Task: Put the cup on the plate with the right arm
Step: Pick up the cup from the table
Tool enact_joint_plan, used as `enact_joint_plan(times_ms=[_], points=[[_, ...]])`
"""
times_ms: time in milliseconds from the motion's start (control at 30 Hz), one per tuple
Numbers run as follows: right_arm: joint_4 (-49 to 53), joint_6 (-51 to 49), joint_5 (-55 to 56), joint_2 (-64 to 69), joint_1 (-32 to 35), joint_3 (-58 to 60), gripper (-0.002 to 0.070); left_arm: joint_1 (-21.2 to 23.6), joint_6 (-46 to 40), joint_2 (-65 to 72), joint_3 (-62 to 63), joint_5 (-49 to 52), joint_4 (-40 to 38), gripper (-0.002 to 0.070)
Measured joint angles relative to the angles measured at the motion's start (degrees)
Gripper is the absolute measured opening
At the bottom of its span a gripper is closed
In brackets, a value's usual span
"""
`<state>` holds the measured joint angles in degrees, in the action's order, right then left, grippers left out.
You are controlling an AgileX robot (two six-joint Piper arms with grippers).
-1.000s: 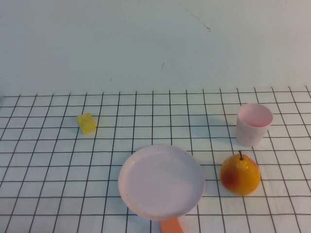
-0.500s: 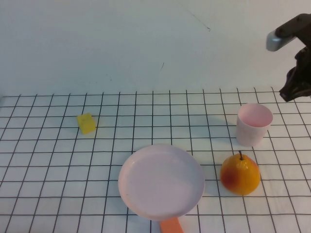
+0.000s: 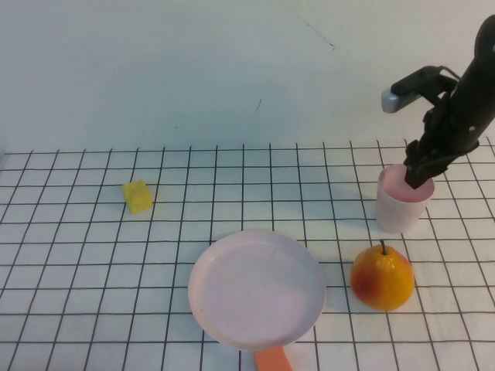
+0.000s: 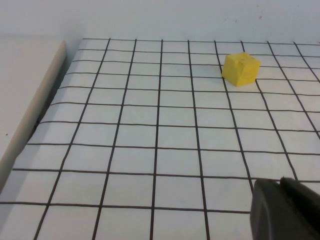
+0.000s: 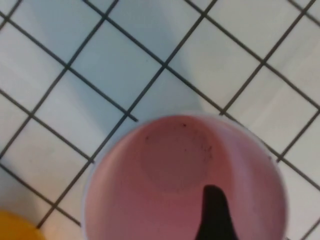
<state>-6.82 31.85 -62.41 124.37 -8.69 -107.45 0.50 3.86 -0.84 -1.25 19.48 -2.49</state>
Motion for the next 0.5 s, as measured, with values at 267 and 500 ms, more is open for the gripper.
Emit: enact_joint_plan(times_ms=[267,500], points=[[-1.0,-0.2,-1.8,6.0,0.0,-1.1,0.0146,0.0,0.0,0.0,0.0,0.0,0.0,-0.0004],[-3.6,-0.2,-5.8,5.9,-0.2,-6.5,0.0022,0.0,0.0,0.0,0.0,0.0,0.0,-0.0004]])
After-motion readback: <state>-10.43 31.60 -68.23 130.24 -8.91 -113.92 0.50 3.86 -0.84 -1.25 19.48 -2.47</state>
